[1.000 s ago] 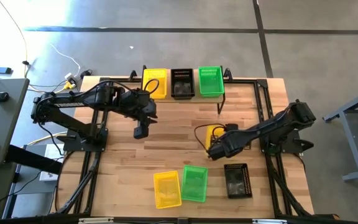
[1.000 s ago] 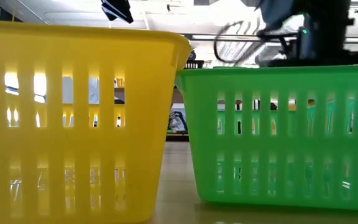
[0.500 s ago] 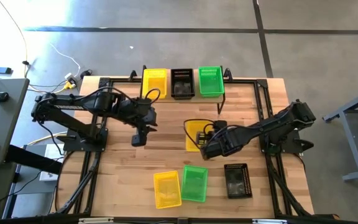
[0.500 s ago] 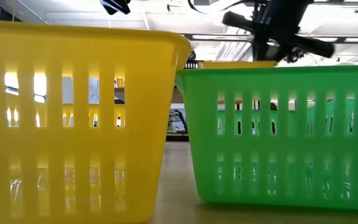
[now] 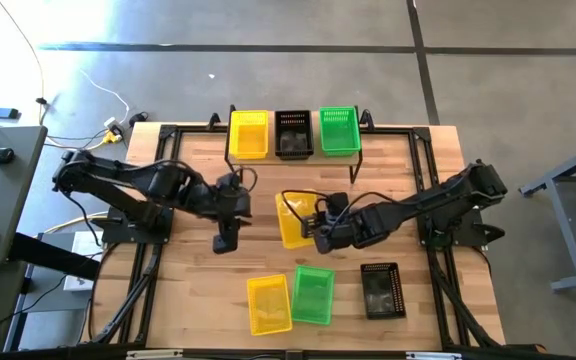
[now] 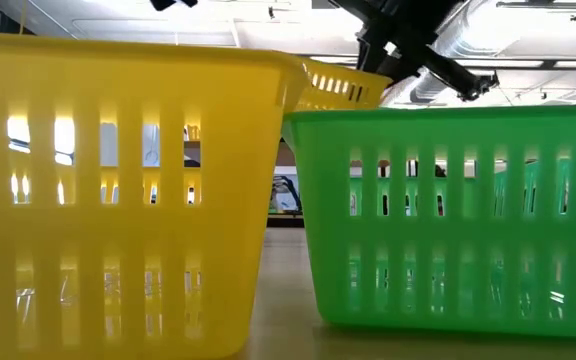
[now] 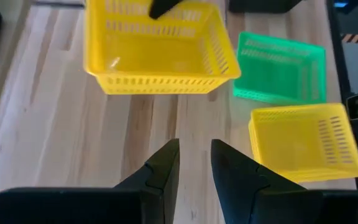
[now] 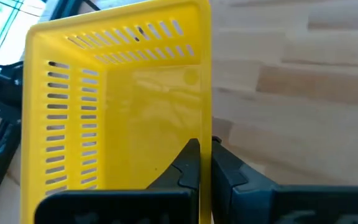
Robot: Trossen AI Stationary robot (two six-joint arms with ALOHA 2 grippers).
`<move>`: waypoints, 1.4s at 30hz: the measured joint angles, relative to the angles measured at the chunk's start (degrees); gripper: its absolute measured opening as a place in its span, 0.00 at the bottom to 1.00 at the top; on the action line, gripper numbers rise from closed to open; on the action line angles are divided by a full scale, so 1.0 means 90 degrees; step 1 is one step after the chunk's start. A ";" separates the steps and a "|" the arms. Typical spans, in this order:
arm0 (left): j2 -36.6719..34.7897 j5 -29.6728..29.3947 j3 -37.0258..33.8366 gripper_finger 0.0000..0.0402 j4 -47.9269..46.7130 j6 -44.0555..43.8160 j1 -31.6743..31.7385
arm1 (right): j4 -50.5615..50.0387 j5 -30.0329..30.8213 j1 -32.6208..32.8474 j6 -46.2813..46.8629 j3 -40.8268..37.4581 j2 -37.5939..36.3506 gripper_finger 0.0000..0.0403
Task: Stack baskets on shelf by color
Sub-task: Stack the top yellow bin on the yellow bin on the shelf
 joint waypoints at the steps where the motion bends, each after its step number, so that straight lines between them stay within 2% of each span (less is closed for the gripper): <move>1: 0.0038 -0.0079 -0.0004 0.20 -0.0011 -0.0101 -0.0070 | 0.0081 0.0018 -0.0032 -0.0123 0.0000 0.0002 0.00; 8: 0.0363 -0.0670 -0.0002 0.20 0.0017 -0.0581 -0.0513 | 0.0616 0.0036 -0.0303 -0.1150 0.0000 0.0005 0.00; 12: 0.0585 -0.1260 -0.0005 0.20 0.0060 -0.0747 -0.0816 | 0.0702 0.0038 -0.0443 -0.1493 0.0000 0.0007 0.00; 17: 0.0911 -0.2128 -0.0005 0.20 0.0341 -0.0619 -0.1134 | 0.0786 0.0036 -0.0530 -0.1692 0.0000 0.0010 0.00; 19: 0.1038 -0.2273 -0.0005 0.20 0.0584 -0.0315 -0.1212 | 0.0850 0.0033 -0.0532 -0.1787 0.0000 0.0010 0.00; 22: 0.1235 -0.2233 -0.0005 0.20 0.0972 0.0039 -0.1249 | 0.0888 0.0009 -0.0528 -0.1851 0.0000 0.0007 0.00; 28: 0.1511 -0.2214 -0.0010 0.20 0.1470 0.0093 -0.1223 | 0.0880 0.0060 -0.0528 -0.1859 0.0000 0.0010 0.00; 31: 0.1497 -0.1957 -0.0010 0.21 0.1576 0.0096 -0.1174 | 0.0881 0.0155 -0.0528 -0.1806 0.0000 0.0010 0.00; 37: 0.1468 -0.1332 -0.0010 0.29 0.1559 0.0516 -0.0943 | 0.1063 0.0205 -0.0528 -0.1734 0.0000 0.0010 0.00; 42: 0.1468 -0.1474 -0.0010 0.34 0.1559 0.0408 -0.0817 | 0.1380 0.0318 -0.0528 -0.1692 0.0000 0.0010 0.00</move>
